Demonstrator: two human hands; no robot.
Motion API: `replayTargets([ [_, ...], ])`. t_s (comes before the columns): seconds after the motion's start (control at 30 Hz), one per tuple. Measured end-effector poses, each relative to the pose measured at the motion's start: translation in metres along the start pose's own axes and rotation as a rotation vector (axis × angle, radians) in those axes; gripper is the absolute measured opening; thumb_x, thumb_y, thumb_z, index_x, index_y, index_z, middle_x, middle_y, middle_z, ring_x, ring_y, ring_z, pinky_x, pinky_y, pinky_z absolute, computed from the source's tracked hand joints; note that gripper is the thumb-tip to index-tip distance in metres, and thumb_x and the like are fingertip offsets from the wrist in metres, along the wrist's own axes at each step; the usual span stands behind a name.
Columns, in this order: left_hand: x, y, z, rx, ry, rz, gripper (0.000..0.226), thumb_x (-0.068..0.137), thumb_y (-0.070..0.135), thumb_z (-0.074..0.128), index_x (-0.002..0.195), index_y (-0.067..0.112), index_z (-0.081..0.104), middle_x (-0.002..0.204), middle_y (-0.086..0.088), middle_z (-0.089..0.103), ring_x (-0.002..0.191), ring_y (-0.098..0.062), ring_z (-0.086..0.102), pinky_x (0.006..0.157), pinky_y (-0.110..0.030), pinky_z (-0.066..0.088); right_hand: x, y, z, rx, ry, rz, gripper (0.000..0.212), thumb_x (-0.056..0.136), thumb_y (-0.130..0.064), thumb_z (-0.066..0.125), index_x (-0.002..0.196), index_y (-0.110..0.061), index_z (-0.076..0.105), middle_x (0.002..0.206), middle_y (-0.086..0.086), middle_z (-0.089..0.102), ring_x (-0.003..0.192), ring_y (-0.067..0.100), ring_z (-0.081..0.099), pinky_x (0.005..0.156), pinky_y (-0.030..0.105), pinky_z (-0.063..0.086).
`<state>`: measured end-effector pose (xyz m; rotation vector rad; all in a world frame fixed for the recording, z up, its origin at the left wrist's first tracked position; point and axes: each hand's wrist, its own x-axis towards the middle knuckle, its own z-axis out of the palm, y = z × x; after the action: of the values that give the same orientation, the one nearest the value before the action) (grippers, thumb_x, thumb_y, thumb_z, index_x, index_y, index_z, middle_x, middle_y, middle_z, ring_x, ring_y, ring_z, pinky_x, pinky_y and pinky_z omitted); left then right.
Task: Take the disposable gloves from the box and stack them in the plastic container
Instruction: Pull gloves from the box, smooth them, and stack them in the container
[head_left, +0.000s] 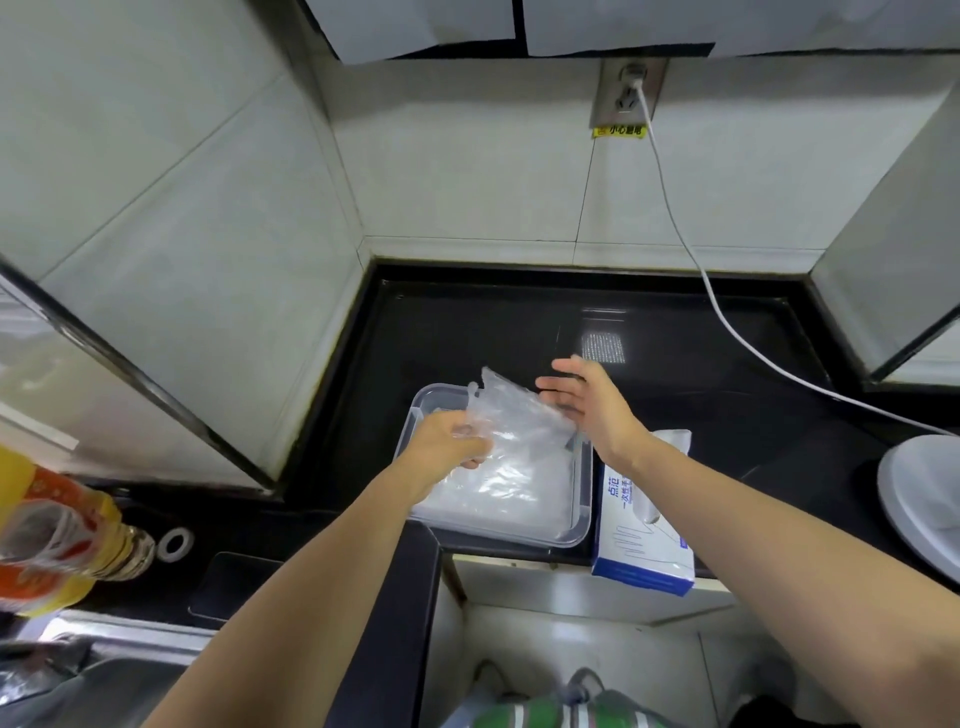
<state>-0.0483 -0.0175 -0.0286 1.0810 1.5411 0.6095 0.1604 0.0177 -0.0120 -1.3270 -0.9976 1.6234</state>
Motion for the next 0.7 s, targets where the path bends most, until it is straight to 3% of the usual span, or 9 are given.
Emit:
replayTargets([
  [0.07, 0.002, -0.002, 0.000, 0.061, 0.006, 0.017, 0.032, 0.087, 0.014, 0.070, 0.118, 0.019, 0.062, 0.115, -0.002, 0.063, 0.099, -0.020, 0.064, 0.097, -0.036, 0.052, 0.002, -0.002, 0.001, -0.246, -0.070, -0.001, 0.045, 0.093, -0.047, 0.061, 0.129, -0.022, 0.051, 0.117, 0.000, 0.066, 0.107, 0.014, 0.065, 0.089, 0.027, 0.049],
  [0.1, 0.001, -0.002, 0.000, 0.066, -0.005, 0.039, 0.035, 0.087, 0.013, 0.071, 0.120, 0.020, 0.062, 0.116, -0.002, 0.063, 0.100, -0.019, 0.063, 0.096, -0.036, 0.053, 0.003, -0.001, 0.003, -0.372, -0.118, 0.012, 0.047, 0.087, -0.044, 0.070, 0.126, -0.023, 0.053, 0.114, -0.001, 0.066, 0.104, 0.012, 0.065, 0.086, 0.023, 0.049],
  [0.2, 0.001, -0.004, 0.001, 0.103, -0.002, 0.139, 0.037, 0.087, 0.005, 0.069, 0.120, 0.019, 0.061, 0.116, 0.004, 0.063, 0.104, -0.014, 0.059, 0.087, -0.024, 0.051, 0.004, 0.003, 0.012, -0.565, -0.185, 0.024, 0.013, 0.086, -0.021, 0.077, 0.089, -0.016, 0.065, 0.077, -0.004, 0.062, 0.067, 0.001, 0.057, 0.060, 0.012, 0.042],
  [0.23, -0.001, -0.003, -0.001, 0.114, 0.012, 0.170, 0.037, 0.087, 0.004, 0.069, 0.118, 0.021, 0.060, 0.114, 0.007, 0.062, 0.104, -0.011, 0.058, 0.084, -0.019, 0.049, 0.007, 0.005, 0.014, -0.562, -0.163, -0.012, 0.017, 0.089, -0.018, 0.072, 0.075, -0.014, 0.063, 0.066, -0.004, 0.057, 0.055, 0.000, 0.050, 0.055, 0.012, 0.039],
  [0.3, -0.001, -0.004, -0.006, 0.137, 0.026, 0.208, 0.036, 0.088, 0.005, 0.069, 0.117, 0.025, 0.060, 0.113, 0.006, 0.062, 0.105, -0.011, 0.058, 0.078, -0.013, 0.045, 0.010, 0.008, 0.018, -0.516, -0.048, -0.071, 0.032, 0.096, -0.019, 0.061, 0.066, -0.012, 0.055, 0.056, -0.003, 0.050, 0.049, 0.004, 0.042, 0.051, 0.014, 0.037],
  [0.5, -0.002, -0.010, -0.017, 0.271, 0.078, 0.167, 0.051, 0.087, 0.004, 0.064, 0.129, 0.029, 0.051, 0.121, 0.004, 0.055, 0.101, -0.009, 0.054, 0.070, -0.013, 0.044, 0.017, 0.014, 0.018, -0.208, 0.146, 0.041, 0.029, 0.101, -0.020, 0.042, 0.074, -0.015, 0.049, 0.073, 0.003, 0.049, 0.073, 0.017, 0.046, 0.072, 0.032, 0.041],
  [0.6, 0.000, -0.011, -0.022, 0.010, -0.008, 0.023, 0.047, 0.089, 0.019, 0.059, 0.133, 0.032, 0.050, 0.130, 0.001, 0.050, 0.113, -0.017, 0.053, 0.093, -0.033, 0.051, 0.016, 0.014, 0.015, -0.179, 0.202, 0.051, 0.025, 0.101, -0.016, 0.040, 0.082, -0.014, 0.056, 0.085, 0.006, 0.056, 0.081, 0.017, 0.053, 0.078, 0.032, 0.045],
  [0.67, 0.001, -0.007, -0.024, -0.371, -0.045, -0.115, 0.044, 0.092, 0.049, 0.053, 0.130, 0.027, 0.056, 0.132, -0.005, 0.053, 0.118, -0.023, 0.053, 0.102, -0.046, 0.048, 0.014, 0.014, 0.015, -0.156, 0.213, 0.017, 0.024, 0.100, -0.013, 0.039, 0.084, -0.014, 0.058, 0.088, 0.008, 0.058, 0.084, 0.018, 0.055, 0.081, 0.033, 0.047],
  [0.7, 0.003, -0.005, -0.024, -0.537, -0.056, -0.179, 0.057, 0.089, 0.066, 0.047, 0.127, 0.025, 0.058, 0.128, -0.006, 0.057, 0.119, -0.026, 0.054, 0.103, -0.049, 0.046, 0.013, 0.014, 0.016, -0.151, 0.208, -0.007, 0.025, 0.100, -0.013, 0.039, 0.084, -0.014, 0.058, 0.088, 0.008, 0.059, 0.084, 0.018, 0.055, 0.081, 0.033, 0.047],
])
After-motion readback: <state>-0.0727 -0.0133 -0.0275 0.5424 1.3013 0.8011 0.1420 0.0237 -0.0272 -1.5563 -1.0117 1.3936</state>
